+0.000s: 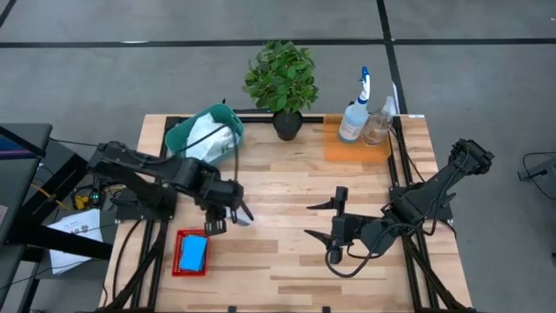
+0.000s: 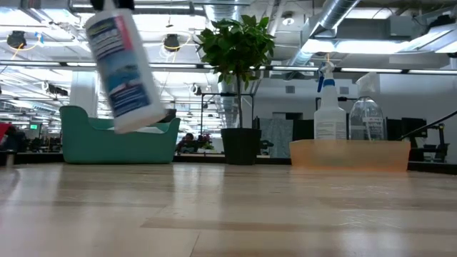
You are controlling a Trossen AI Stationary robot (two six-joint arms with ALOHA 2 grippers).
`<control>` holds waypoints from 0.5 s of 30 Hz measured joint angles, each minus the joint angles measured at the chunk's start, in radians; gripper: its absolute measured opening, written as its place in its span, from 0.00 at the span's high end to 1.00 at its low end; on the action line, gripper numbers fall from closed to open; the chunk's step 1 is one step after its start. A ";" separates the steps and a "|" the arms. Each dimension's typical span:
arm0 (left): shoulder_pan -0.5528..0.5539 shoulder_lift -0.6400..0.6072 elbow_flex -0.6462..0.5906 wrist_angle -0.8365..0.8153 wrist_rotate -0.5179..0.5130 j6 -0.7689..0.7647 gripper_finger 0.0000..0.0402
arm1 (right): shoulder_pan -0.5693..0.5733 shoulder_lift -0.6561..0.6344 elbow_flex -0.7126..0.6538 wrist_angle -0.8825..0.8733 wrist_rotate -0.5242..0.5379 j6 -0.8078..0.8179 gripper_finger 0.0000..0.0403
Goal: Pick & Place Kitchen Items
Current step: Put the clear restorer into the orange bin
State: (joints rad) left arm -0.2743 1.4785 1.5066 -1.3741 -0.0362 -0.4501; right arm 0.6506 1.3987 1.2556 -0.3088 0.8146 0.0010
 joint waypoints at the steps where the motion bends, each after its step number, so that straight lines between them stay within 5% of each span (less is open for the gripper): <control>1: 0.008 0.015 0.007 -0.027 0.021 -0.003 0.73 | 0.000 0.000 0.000 0.000 -0.001 0.000 0.34; 15: 0.047 0.131 0.031 -0.168 0.101 -0.027 0.73 | 0.000 0.000 0.000 -0.006 -0.002 0.007 0.34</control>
State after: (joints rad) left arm -0.2276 1.6092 1.5375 -1.5426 0.0643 -0.4776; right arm 0.6506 1.3987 1.2556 -0.3143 0.8131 0.0078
